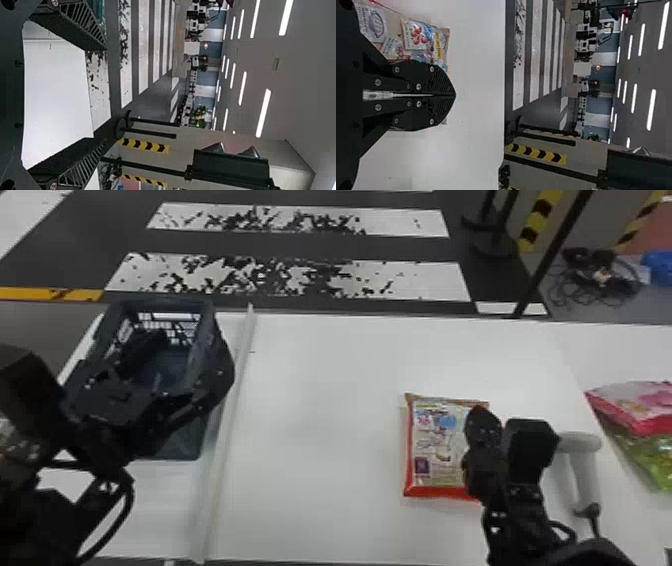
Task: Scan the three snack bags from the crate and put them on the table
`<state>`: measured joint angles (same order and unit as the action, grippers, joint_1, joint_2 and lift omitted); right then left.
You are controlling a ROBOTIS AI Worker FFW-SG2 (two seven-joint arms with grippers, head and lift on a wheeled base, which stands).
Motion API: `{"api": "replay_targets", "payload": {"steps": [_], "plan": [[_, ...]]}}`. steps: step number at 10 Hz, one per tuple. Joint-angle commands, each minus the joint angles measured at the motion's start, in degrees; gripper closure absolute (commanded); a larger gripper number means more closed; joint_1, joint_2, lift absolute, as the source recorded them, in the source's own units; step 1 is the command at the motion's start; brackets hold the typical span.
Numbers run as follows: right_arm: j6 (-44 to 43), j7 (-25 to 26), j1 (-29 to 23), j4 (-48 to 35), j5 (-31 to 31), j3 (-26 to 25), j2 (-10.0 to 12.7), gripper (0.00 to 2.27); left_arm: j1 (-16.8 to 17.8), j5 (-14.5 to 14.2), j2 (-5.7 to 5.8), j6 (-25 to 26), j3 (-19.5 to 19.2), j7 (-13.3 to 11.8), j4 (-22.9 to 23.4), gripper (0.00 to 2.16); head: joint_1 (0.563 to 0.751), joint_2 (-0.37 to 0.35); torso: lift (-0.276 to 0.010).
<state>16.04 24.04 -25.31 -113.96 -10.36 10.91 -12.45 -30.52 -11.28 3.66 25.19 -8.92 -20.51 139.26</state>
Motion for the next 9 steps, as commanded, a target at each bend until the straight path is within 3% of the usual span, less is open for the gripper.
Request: {"api": "replay_targets", "payload": {"steps": [1, 3, 5, 7, 9], "plan": [[6.07, -1.45, -3.34, -9.44, -0.18, -3.70, -0.91, 0.03, -0.15, -0.06, -0.15, 0.09, 0.14, 0.47, -0.05, 0.06, 0.695, -0.031, -0.094], [13.63, -4.00, -4.93, -15.42, -1.85, -9.06, -1.97, 0.01, -0.32, -0.76, -0.15, -0.62, 0.31, 1.00, -1.01, 0.06, 0.695, -0.049, -0.094], [18.03, -4.26, -4.93, -16.38, -5.28, -15.57, -4.16, 0.03, -0.76, -0.59, 0.11, -5.89, -0.22, 2.67, -3.21, 0.06, 0.695, -0.104, -0.094], [20.84, -6.72, -4.93, -14.54, -6.42, -20.93, -4.16, 0.03, -0.32, -0.68, 0.55, -10.64, -1.27, 3.20, -6.02, 0.06, 0.695, -0.147, -0.094], [20.84, -10.33, -4.66, -8.74, -6.86, -24.62, -4.07, 0.04, 0.55, -1.03, 1.17, -11.51, -1.62, 3.20, -7.60, 0.06, 0.695, -0.189, -0.094]]}}
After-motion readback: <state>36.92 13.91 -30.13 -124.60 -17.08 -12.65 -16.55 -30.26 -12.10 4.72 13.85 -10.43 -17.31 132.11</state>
